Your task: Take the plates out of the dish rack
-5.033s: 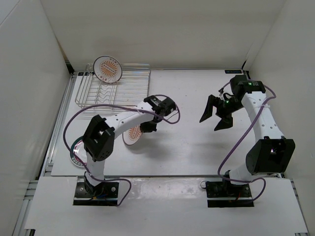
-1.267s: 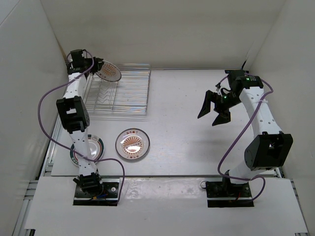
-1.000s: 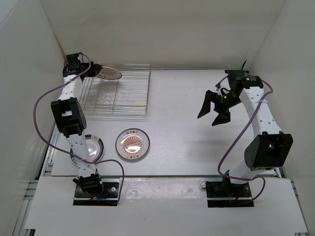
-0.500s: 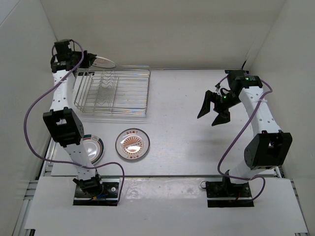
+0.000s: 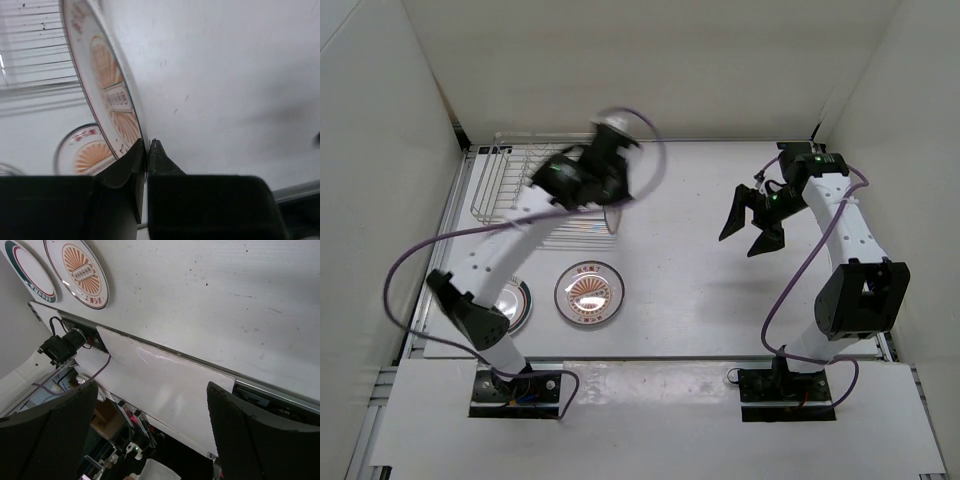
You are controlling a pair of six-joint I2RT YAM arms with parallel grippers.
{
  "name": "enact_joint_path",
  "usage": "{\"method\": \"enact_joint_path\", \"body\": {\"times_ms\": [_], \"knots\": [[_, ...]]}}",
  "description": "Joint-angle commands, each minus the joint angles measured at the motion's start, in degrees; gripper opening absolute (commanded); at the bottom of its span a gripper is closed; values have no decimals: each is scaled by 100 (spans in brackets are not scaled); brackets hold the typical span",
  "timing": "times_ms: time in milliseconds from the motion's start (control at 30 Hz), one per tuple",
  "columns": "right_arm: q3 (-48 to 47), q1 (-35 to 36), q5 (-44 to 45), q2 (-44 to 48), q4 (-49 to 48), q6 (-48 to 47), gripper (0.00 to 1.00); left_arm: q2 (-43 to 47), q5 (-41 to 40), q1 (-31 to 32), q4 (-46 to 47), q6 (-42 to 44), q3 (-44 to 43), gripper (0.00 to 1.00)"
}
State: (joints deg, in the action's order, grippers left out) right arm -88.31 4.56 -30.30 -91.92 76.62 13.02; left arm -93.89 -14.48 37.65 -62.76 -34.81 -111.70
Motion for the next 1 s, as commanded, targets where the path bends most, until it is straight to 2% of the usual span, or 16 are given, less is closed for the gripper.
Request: {"method": "enact_joint_path", "body": {"times_ms": [0,67,133,233,467,567,600,733,967], "knots": [[16,-8,-143,-2,292,-89,90,-189,-2750,1620,-606,2441,202,0],[24,-25,-151,-1,266,-89,90,-463,-3715,2199,-903,2839,0,0],[60,-25,-195,7,266,-80,90,-806,-3869,2606,-1465,2734,-89,0],[165,-16,-204,51,257,-62,90,-596,-3258,2713,-1274,2734,621,0],[402,-16,-178,262,257,-80,90,-394,-2525,2801,-1922,2199,1474,0],[499,-25,-204,297,248,-71,90,-236,-2148,2801,-2057,1758,2403,0],[517,-8,-213,289,248,-71,90,-209,-1746,2818,-1969,1758,2538,0],[578,-7,-257,289,274,-89,90,-402,-1164,2809,-2073,1628,2592,0],[587,19,-318,288,275,-89,90,-684,-1039,2897,-2030,1495,3110,0]]}}
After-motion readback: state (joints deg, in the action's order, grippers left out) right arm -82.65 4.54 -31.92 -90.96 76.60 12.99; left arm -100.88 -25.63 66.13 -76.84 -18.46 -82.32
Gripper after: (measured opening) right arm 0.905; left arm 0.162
